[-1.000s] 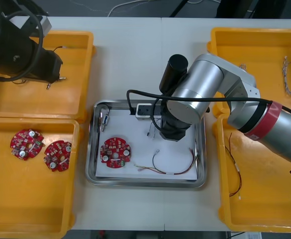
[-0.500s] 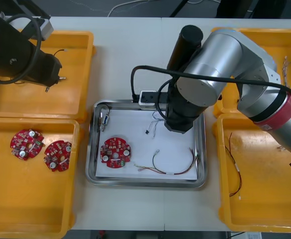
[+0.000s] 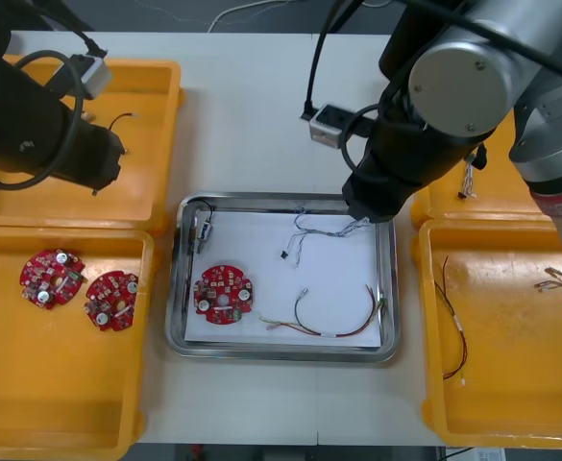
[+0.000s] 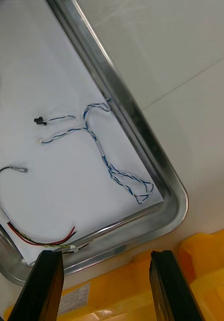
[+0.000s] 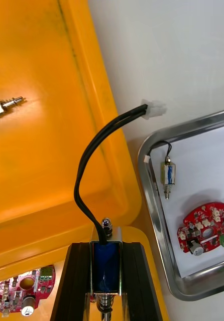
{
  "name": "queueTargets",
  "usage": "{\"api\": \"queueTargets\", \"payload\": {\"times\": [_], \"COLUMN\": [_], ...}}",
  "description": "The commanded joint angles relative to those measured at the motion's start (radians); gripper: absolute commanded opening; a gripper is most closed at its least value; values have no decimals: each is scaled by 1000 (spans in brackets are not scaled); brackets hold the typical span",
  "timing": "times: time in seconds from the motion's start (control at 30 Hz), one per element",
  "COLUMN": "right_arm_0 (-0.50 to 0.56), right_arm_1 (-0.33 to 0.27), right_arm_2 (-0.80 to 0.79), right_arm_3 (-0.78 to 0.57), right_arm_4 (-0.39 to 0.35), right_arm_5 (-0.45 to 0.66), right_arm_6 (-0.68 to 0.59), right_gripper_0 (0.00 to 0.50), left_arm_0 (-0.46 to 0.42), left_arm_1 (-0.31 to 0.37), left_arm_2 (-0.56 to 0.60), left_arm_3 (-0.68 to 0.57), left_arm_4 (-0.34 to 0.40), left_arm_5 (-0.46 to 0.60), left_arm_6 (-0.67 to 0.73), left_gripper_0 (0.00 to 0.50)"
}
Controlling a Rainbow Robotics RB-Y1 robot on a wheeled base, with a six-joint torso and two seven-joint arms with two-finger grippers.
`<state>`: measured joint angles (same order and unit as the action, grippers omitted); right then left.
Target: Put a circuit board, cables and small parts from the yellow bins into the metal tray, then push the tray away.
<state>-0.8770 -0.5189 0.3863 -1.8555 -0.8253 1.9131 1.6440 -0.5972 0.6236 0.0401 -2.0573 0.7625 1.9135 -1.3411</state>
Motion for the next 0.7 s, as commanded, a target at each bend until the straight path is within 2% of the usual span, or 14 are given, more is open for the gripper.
{"api": "queueTargets", "payload": {"times": [0.03,0.23,0.4,0.7], "right_arm_0": [4,4,32,93], "right_arm_1": [-9,-66,-108,-179], "right_arm_2": [-127,-187,-238,-337], "right_arm_3": [-34,-34,-34,-34], "right_arm_4": [-20,-24,-28,-35], "right_arm_5": [7,7,7,7], "right_arm_6": [-104,-257,-366,-420], "right_gripper_0": [500,500,500,500], "left_arm_0": [62,82,82,74], "left_arm_1": [41,31,-7,-64], "left_arm_2": [-83,-212,-315,-453], "left_arm_3": [-123,-185,-207,-184], "left_arm_4": [-11,-58,-120,-216], "left_arm_5": [6,6,6,-1], "left_arm_6": [200,347,462,586], "left_gripper_0": [0,0,0,0]}}
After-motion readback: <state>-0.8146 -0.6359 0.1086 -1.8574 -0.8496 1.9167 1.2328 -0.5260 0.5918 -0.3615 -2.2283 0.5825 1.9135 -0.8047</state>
